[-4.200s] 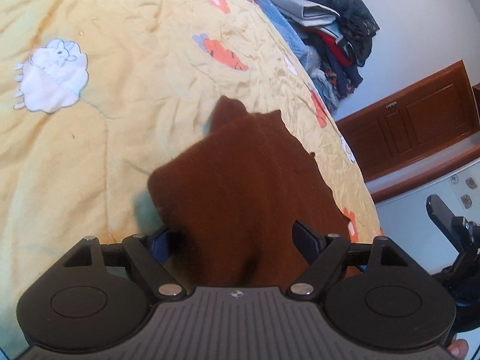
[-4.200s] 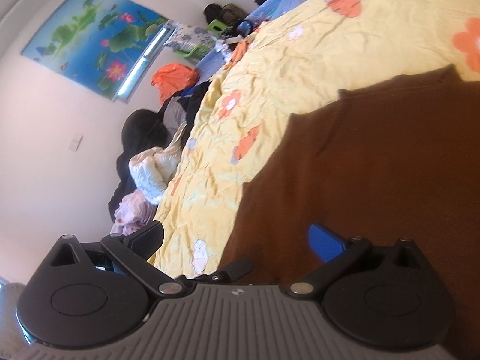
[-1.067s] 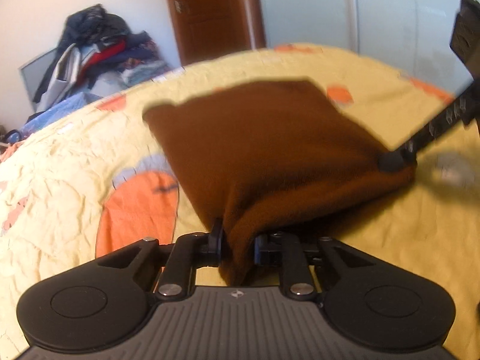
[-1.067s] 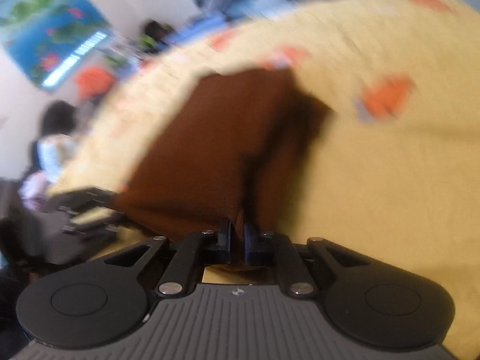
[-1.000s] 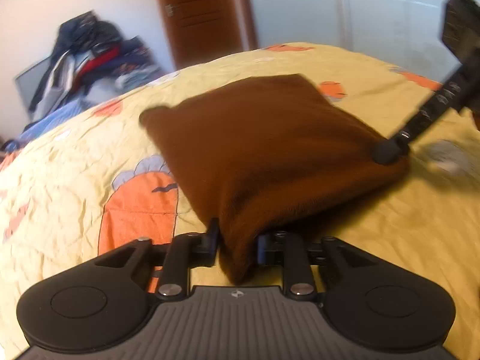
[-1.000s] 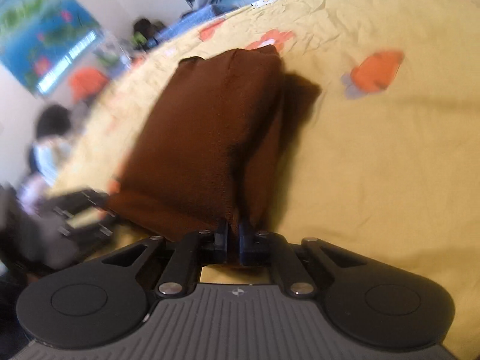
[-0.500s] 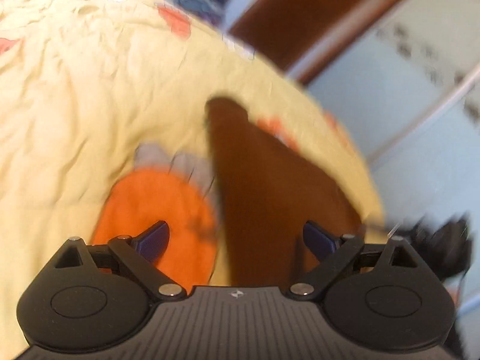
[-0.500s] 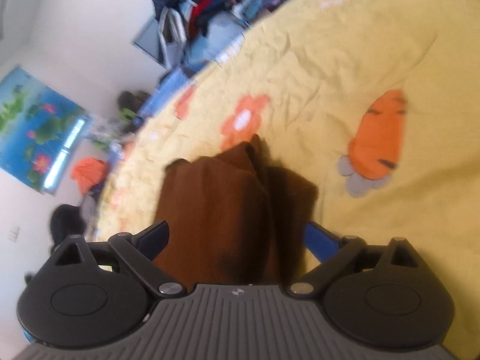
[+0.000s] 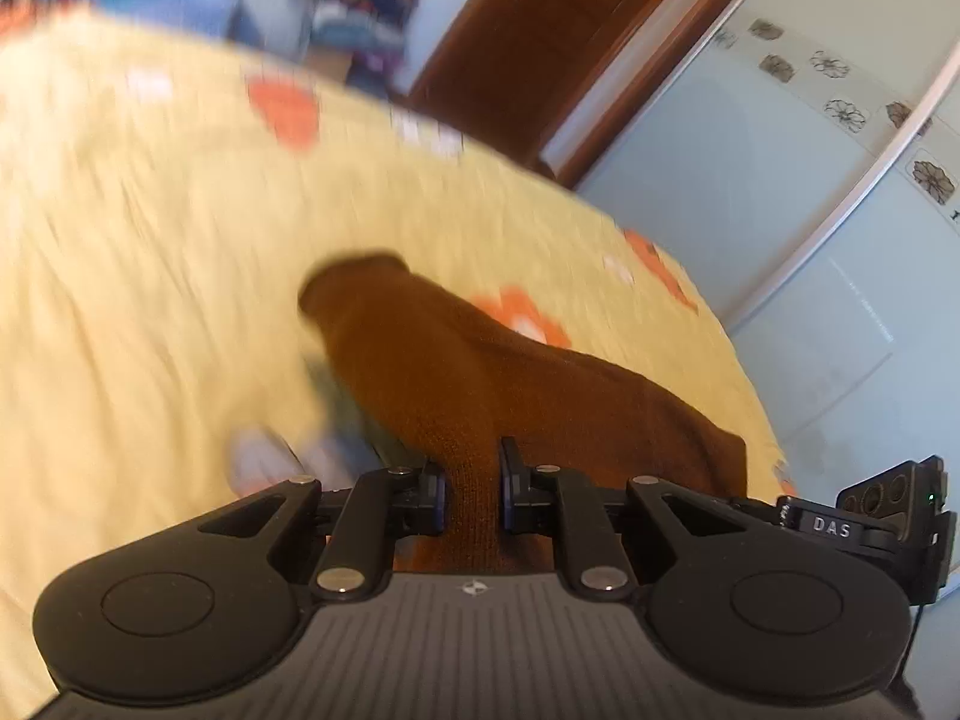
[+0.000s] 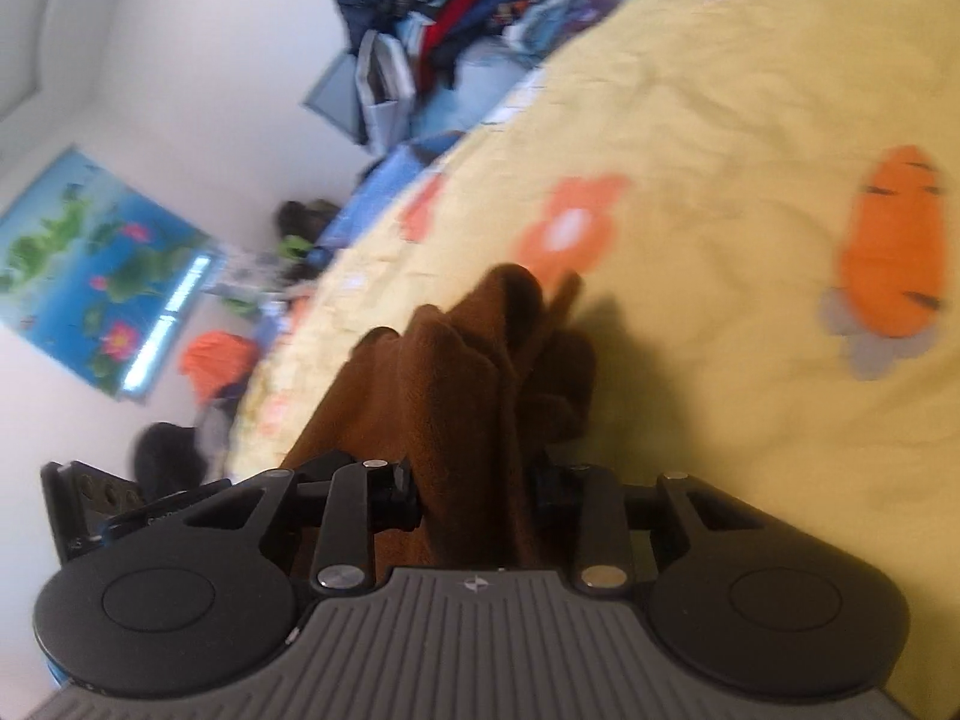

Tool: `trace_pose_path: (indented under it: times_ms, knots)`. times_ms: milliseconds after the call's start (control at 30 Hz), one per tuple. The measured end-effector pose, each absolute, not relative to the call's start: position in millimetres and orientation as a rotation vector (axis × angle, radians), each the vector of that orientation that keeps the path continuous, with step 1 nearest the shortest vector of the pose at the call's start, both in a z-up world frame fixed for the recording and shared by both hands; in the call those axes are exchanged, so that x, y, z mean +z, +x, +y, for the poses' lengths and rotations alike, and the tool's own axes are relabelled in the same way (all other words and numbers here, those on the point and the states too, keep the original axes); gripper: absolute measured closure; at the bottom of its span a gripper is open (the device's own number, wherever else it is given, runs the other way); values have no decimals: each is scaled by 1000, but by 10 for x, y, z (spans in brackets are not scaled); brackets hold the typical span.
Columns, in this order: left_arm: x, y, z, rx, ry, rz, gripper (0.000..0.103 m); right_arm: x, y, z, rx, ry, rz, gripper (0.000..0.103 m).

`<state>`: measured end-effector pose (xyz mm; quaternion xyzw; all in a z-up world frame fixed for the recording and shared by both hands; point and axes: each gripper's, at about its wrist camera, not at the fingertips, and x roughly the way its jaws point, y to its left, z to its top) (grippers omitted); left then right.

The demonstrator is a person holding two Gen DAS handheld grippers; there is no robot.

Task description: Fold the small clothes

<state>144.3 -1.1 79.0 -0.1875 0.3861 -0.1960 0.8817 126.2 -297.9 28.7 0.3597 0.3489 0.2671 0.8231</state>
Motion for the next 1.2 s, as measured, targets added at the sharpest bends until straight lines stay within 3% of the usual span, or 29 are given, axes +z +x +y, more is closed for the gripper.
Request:
trace_pose_path:
  times_ms: [133,200,267,300,367,433,533,567,600,633,667,700,867,967,1067,1133,1167,1200]
  knots:
    - [966,1661,187,-337,-314,789,83,304,1495,-2694,601,779,747,67]
    - [868,1688,267,-277,-267,835,79,242,1582,-2602,536,767,784,55]
    - [729,1561,486,-246,-327,900,79,219,1519,-2591,479,750,814,53]
    - [676,1437,592,-286,-380,906,78,228,1427,-2622,495,746,811,46]
    - [548,1194,731,-341,-458,917,69,239,1206,-2708,527,759,799,29]
    - [413,995,775,-352,-492,922,30,205,1046,-2718,564,756,829,25]
    - [246,792,686,-375,-517,916,26,132,911,-2608,587,715,904,25]
    - [247,765,638,-381,-509,911,27,112,890,-2533,595,697,920,25]
    - [257,750,580,-386,-495,918,29,86,873,-2475,593,687,925,33]
    - [276,745,518,-381,-467,930,60,76,862,-2429,594,674,919,39]
    - [274,789,448,-380,-434,962,75,76,856,-2383,596,653,932,62]
    - [297,807,407,-378,-423,979,78,68,855,-2358,604,649,943,69]
    - [484,447,372,-442,-352,989,82,253,543,-2430,689,595,917,73]
    - [311,229,270,-385,-215,967,70,75,439,-2490,642,553,953,70]
    - [458,41,211,-346,-127,886,55,90,429,-2614,636,662,928,54]
    - [651,-101,176,-356,-68,783,49,273,435,-2705,590,657,844,51]
    - [744,-164,143,-368,-37,727,42,359,473,-2758,568,667,803,51]
    - [805,-193,97,-375,-3,678,24,431,547,-2792,548,679,772,51]
